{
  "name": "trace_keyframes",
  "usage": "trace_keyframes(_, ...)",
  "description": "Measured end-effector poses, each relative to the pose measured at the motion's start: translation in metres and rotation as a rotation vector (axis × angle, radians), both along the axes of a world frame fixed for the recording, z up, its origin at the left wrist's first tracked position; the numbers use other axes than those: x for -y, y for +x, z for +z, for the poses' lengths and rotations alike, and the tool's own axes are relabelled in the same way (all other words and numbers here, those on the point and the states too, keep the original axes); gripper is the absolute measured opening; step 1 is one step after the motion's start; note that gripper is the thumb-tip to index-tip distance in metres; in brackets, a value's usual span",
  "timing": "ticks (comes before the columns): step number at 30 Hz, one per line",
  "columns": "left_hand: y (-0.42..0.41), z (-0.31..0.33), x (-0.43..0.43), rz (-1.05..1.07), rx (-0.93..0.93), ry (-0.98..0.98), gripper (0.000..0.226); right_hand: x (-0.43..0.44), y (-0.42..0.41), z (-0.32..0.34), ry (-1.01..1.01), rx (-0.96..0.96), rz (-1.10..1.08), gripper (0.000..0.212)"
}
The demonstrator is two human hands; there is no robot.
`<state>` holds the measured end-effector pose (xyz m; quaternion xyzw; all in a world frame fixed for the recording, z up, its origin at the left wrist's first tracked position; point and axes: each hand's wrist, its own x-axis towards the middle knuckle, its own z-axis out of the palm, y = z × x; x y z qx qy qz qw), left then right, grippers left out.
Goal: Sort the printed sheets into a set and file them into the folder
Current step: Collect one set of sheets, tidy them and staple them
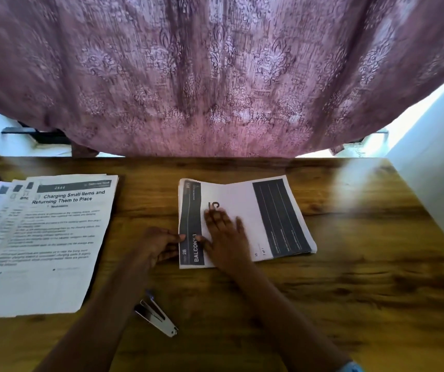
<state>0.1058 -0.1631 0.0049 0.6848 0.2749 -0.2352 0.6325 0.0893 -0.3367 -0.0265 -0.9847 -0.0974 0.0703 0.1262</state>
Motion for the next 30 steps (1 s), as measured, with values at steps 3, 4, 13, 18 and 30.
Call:
trace_keyframes(3, 0.001, -0.002, 0.002, -0.007, 0.002, -0.013, 0.007, 0.056, 0.004, -0.015, -0.086, 0.087, -0.156, 0.079)
trace_keyframes(4, 0.001, -0.002, 0.002, -0.009, 0.001, -0.016, 0.008, 0.079, 0.005, -0.017, -0.095, 0.081, -0.231, 0.076)
trace_keyframes(13, 0.005, -0.003, 0.001, -0.002, -0.021, -0.023, 0.005, 0.000, 0.059, 0.006, 0.085, 0.137, -0.034, 0.067)
trace_keyframes(18, 0.008, -0.009, 0.000, 0.015, -0.032, -0.012, 0.007, 0.006, 0.074, -0.010, -0.050, 0.104, 0.036, 0.064)
trace_keyframes(30, 0.004, -0.005, 0.002, 0.028, 0.003, -0.011, 0.003, -0.007, 0.027, 0.001, -0.003, 0.118, -0.126, 0.074)
